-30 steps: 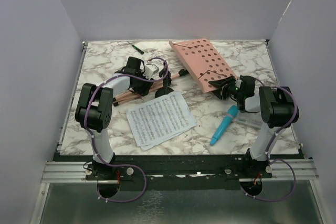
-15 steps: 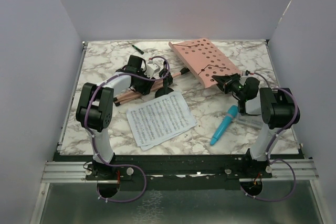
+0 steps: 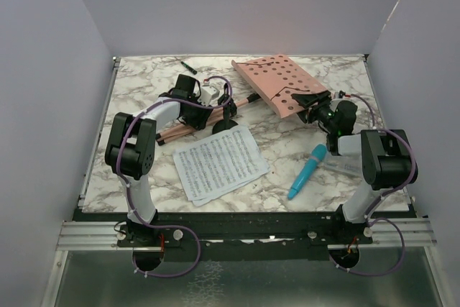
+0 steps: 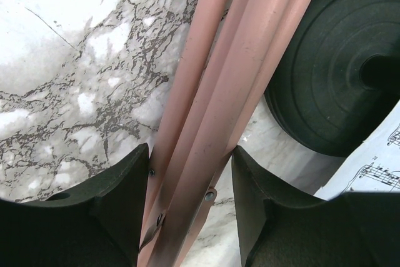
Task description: Set up the instrument practice props
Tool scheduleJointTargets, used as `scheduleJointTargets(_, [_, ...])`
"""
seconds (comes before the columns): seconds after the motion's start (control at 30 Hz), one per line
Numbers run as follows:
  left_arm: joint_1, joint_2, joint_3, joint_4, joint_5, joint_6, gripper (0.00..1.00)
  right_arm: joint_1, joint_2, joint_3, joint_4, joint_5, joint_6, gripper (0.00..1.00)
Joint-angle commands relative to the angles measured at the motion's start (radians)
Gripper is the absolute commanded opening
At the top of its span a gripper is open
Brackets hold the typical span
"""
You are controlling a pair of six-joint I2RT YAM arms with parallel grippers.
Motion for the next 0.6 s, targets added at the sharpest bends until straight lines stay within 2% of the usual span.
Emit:
scheduleJointTargets(0.0, [0.000, 0.038, -0.006, -0.063, -0.027, -0.054, 0.00, 0.003, -0.006, 0.067, 0.008, 0.048, -0.024, 0.50])
scheduleJointTargets(0.07, [0.000, 0.036, -0.009, -0.063, -0.025, -0.054, 0.00, 0.003, 0.027, 0.082, 0.030, 0.040, 0.000, 0.39])
scheduleJointTargets(0.2, [0.000, 0.038, -0.007, -0.063, -0.016, -0.060, 0.00, 0.002, 0.056, 0.116, -0.002, 0.029, -0.007, 0.30])
scheduleJointTargets(0.43, [-0.001, 0.035, -0.002, -0.063, -0.008, -0.071, 0.00, 0.002, 0.028, 0.153, -0.096, 0.012, -0.057, 0.03])
scheduleJointTargets(0.57, [0.000, 0.023, -0.004, -0.063, -0.001, -0.082, 0.00, 0.002, -0.001, 0.166, -0.143, -0.004, -0.089, 0.00])
